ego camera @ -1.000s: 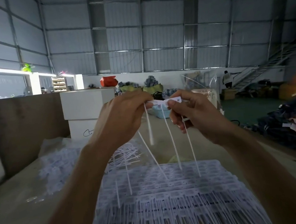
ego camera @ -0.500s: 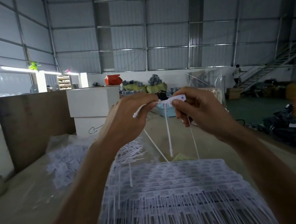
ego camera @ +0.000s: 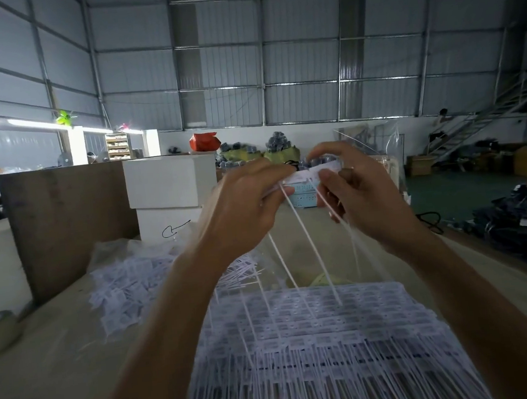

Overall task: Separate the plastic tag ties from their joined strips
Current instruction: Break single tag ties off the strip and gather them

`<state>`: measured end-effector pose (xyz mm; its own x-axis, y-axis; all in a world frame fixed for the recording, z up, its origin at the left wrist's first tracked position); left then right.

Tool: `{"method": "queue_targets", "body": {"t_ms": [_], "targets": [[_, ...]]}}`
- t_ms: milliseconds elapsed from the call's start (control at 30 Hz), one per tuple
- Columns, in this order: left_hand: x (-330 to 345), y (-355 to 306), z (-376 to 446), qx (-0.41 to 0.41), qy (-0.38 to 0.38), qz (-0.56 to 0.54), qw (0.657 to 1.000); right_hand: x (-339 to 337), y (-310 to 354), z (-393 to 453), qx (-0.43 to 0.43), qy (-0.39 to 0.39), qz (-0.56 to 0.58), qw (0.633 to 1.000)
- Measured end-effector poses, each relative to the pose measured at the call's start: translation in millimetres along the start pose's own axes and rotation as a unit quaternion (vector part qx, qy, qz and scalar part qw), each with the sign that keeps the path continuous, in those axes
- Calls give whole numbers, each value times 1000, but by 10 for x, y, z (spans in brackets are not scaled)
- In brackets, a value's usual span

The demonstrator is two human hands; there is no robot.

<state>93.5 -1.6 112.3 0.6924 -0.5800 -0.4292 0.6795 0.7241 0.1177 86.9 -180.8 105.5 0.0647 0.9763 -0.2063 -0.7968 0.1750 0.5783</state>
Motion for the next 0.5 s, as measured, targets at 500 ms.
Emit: {"method": "queue_targets", "body": {"t_ms": [500], "targets": [[-20,-156,2,9,46,66,997,-99,-26,30,-34,-76,-127,988]]}}
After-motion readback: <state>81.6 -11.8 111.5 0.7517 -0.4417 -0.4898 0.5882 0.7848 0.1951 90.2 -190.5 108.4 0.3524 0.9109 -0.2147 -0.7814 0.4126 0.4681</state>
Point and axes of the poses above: each hand's wrist, its own z-axis towards the middle knuckle, its own x-axis out of the palm, y = z × x, the point moved 4 cm from there along z, towards the middle knuckle, and after that the axes turned 12 degrees about z, right-handed, at the moved point
